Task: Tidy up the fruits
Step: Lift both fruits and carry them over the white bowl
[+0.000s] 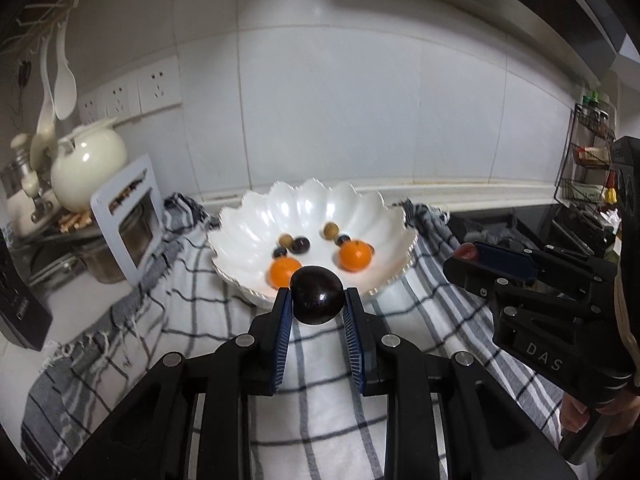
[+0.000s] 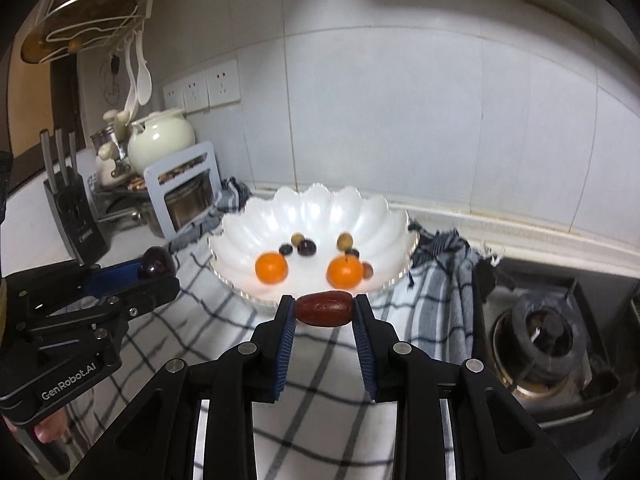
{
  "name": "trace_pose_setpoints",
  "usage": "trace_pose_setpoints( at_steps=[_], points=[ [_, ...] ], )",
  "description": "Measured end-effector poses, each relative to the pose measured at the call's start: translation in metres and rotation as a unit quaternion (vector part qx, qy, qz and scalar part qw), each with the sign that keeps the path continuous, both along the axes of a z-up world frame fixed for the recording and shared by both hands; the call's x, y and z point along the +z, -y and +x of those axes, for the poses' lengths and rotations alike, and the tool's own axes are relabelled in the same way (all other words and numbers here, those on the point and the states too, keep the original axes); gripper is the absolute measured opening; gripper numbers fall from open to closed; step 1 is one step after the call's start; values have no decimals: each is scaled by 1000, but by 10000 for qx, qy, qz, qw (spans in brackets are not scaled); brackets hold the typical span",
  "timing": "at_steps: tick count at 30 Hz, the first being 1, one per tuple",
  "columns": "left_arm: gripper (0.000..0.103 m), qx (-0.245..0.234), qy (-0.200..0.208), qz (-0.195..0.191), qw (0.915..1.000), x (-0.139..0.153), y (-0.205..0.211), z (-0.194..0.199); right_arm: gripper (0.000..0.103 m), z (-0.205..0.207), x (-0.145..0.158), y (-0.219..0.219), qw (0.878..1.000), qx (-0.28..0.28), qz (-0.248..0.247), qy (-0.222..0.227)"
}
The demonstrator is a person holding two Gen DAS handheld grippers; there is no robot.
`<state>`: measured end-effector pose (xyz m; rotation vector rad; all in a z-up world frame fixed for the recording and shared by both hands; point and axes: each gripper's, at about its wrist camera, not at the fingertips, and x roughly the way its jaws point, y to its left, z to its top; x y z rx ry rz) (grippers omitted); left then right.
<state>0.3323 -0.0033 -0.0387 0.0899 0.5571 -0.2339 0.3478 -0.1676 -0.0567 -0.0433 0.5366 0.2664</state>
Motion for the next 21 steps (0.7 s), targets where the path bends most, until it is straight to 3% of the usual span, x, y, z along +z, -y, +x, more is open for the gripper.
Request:
trace_pose_setpoints(
  at_steps=[8,21],
  points=[
    [26,108,174,-32,9998,19,-7,19,30,21,17,-6,9998,42,43,174],
    [26,56,-165,-332,9993,28,-14,74,30,70,33,-20,9998,106,-16,154]
  ],
)
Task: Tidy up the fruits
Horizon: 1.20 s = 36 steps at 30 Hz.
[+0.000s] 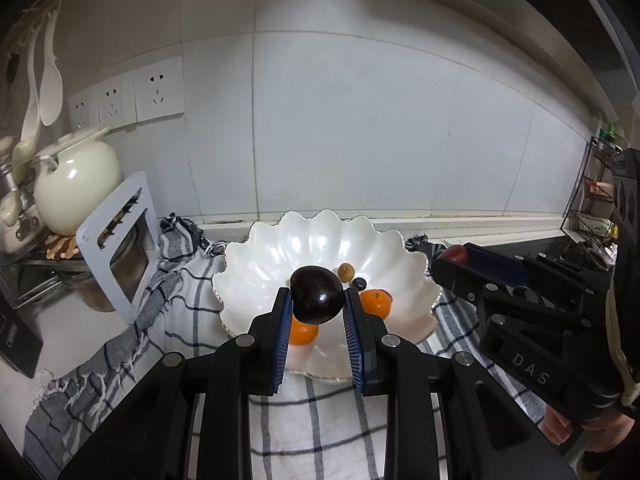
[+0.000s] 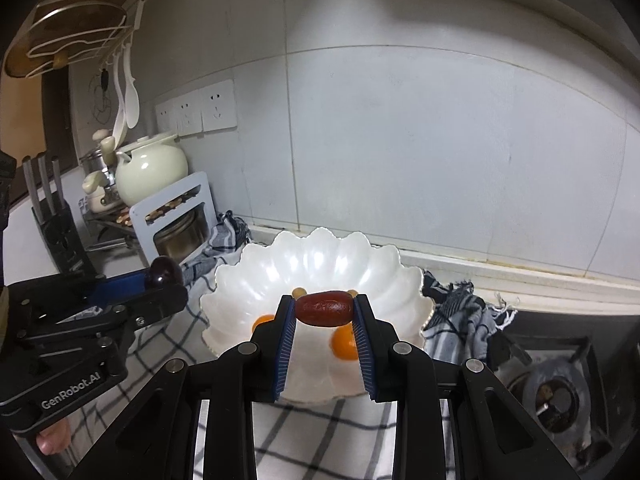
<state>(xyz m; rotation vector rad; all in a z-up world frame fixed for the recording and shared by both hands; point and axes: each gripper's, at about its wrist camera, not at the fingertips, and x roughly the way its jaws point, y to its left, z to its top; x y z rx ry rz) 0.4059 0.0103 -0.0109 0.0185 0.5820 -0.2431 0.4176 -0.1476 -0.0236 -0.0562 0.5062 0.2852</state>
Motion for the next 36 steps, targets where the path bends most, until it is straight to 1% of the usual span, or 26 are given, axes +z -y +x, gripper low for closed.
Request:
trace_pose_setpoints(
  at_steps=[14,22,29,30,32,33,35,36],
  points=[
    [26,-59,-488,99,9987,-16,2,60,31,55,-14,-7,9990,-37,-160,-426],
    [26,-128,-691,323,9970,-27,10,92,31,87,-25,-7,9970,-57,-254,-723],
    [27,-180,-946,392,9946,-38,16,111,31,101,-32,-8,9957,-79,-315,-866],
    [27,-172,-976,389,9943,-39,16,113,31,103,-33,-8,9953,-84,-345,-902],
    [38,-150,-1019,379,9940,-40,16,115,32,105,-34,-9,9947,-66,-369,-957],
    [42,-135,-1017,372,9940,-41,15,115,35,106,-35,-8,9942,-70,-373,-1005],
    [45,-91,-1008,407,9940,-40,14,113,40,107,-36,-8,9938,-118,-381,-1037],
    [49,-70,-1010,416,9940,-40,13,113,42,107,-37,-7,9938,-150,-385,-1034]
  ],
)
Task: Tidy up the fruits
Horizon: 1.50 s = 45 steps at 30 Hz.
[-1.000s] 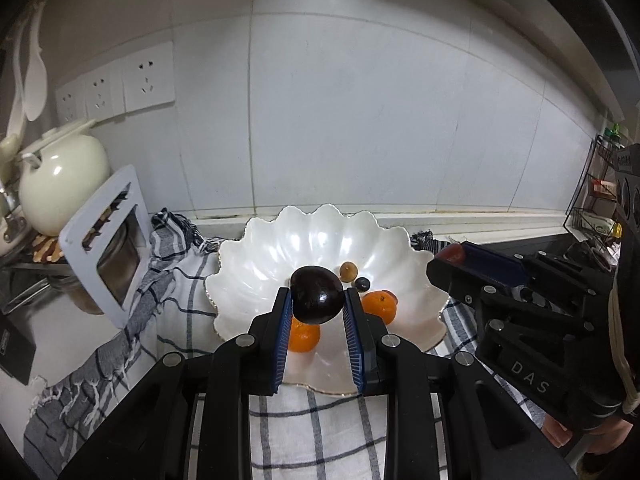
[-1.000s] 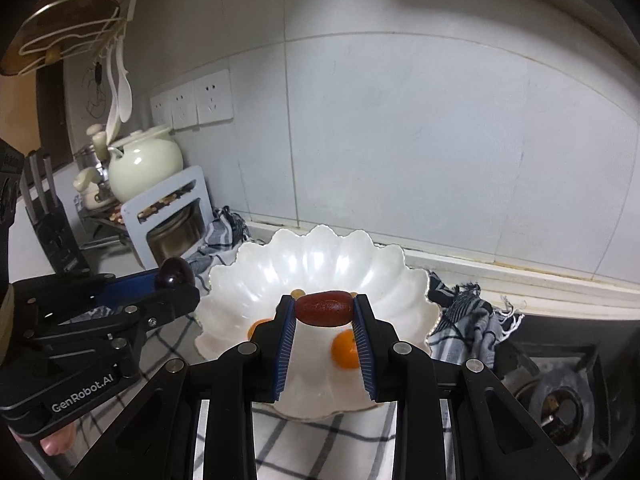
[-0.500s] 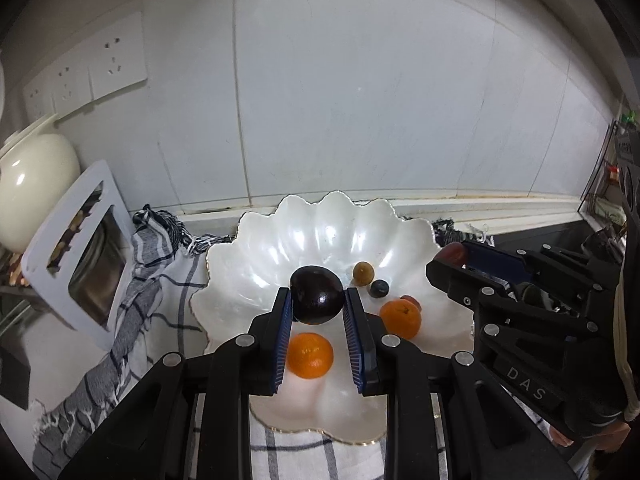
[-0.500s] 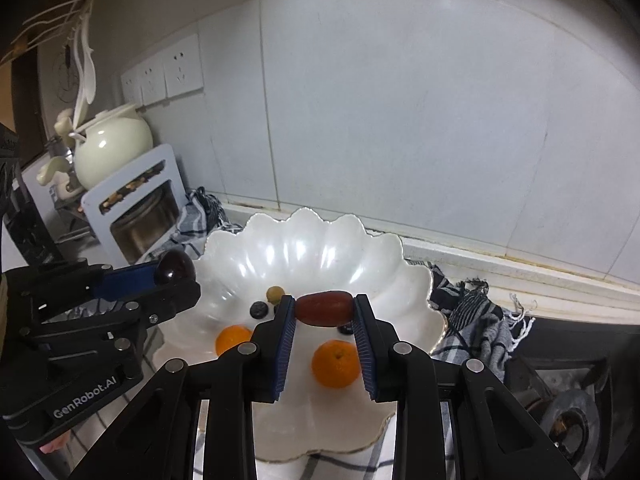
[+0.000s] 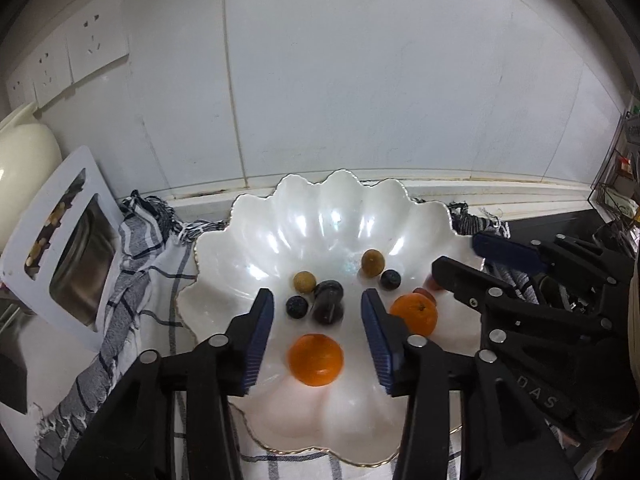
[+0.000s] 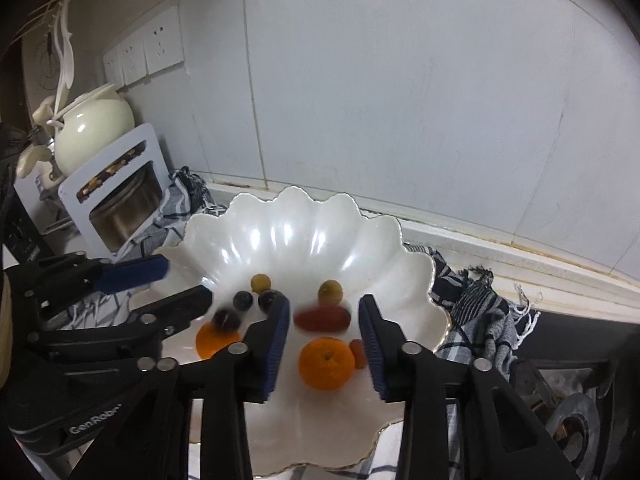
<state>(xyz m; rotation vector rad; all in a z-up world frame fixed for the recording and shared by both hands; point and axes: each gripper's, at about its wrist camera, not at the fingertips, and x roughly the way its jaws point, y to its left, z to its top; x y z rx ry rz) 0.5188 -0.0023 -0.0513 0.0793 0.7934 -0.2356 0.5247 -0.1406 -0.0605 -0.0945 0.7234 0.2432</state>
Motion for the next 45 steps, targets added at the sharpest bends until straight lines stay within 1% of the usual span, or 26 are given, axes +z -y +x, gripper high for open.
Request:
trace_pose_setpoints(
  at_steps=[1,3,4,6,9,10,13,15,18,22,25,29,31,32,34,36,40,45],
  points=[
    [52,17,4,-12,10000,0,-2,-2,43,0,0,1,10000,-20,5,-5],
    [54,67,8,-17,10000,2,-7,-5,49,-1,-1,1,10000,-44,13,-27],
    [58,112,30,3,9999,3,-9,-7,51,-2,0,1,10000,-59,-2,-24],
    [62,203,93,71,9997,5,-13,-11,58,-5,0,1,9999,-112,-50,19],
    [66,366,241,266,9987,9,-21,-21,65,-13,2,2,9997,-226,-76,83],
    [69,433,315,315,9981,12,-24,-25,66,-17,3,2,9995,-271,-79,112],
    [77,539,498,371,9966,19,-33,-38,72,-32,7,3,9987,-438,-116,234],
    [79,564,623,401,9957,24,-37,-48,76,-45,11,4,9977,-572,-154,344],
    [83,573,786,422,9944,32,-40,-66,77,-67,17,4,9961,-697,-170,520],
    [88,594,1072,479,9913,45,-41,-100,77,-95,27,5,9945,-743,-111,727],
    [89,633,1257,501,9888,54,-39,-128,77,-121,36,8,9929,-745,-55,926],
    [93,726,1516,526,9844,65,-36,-165,77,-156,45,12,9908,-723,-25,1142],
    [96,735,1644,538,9822,71,-33,-183,79,-173,51,15,9894,-740,-26,1247],
    [96,761,1731,548,9804,73,-32,-195,84,-185,54,17,9884,-759,-34,1313],
    [98,820,1845,575,9777,77,-29,-213,86,-200,58,20,9863,-809,-55,1436],
    [99,833,1894,536,9769,79,-29,-225,87,-219,62,23,9841,-851,-98,1553],
    [101,829,1971,327,9763,85,-27,-261,87,-248,67,27,9829,-818,-114,1648],
    [103,815,2075,263,9745,89,-20,-300,87,-289,71,35,9813,-819,-45,1741]
  ],
)
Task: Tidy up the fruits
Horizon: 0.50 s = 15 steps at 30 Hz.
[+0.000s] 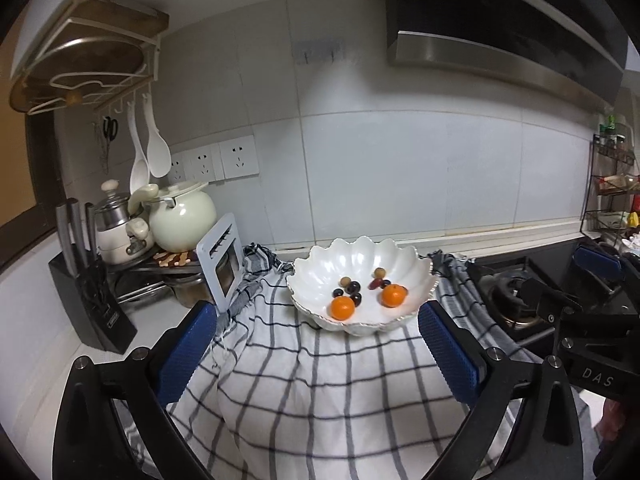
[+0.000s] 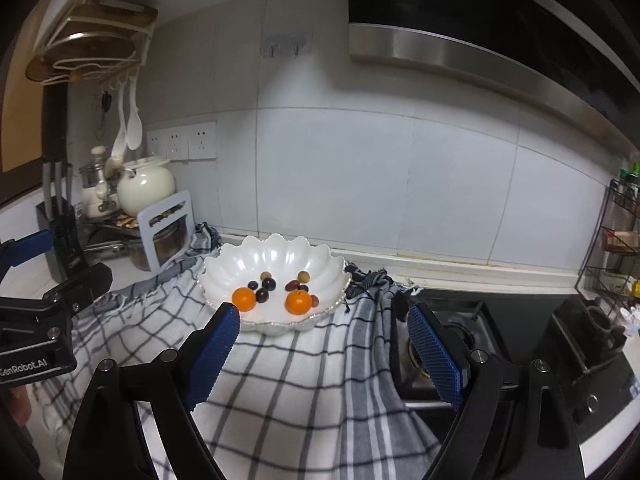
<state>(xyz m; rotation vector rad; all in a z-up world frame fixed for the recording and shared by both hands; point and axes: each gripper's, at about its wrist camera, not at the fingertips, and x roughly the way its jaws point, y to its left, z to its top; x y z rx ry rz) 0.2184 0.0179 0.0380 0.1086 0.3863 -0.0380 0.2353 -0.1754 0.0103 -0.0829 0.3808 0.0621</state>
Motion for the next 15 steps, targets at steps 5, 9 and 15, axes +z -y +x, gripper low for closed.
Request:
trace_pose_setpoints(
  at_steps=[5,9,15],
  points=[
    [103,-2,62,-22,10000,1,3,-37,87,-35,2,9,10000,-71,35,49],
    [103,-14,99,-56,9999,1,5,-65,87,-61,2,14,9999,-75,64,26],
    [103,7,77,-204,9998,0,4,-97,87,-95,-1,19,9999,-57,78,47]
  ],
)
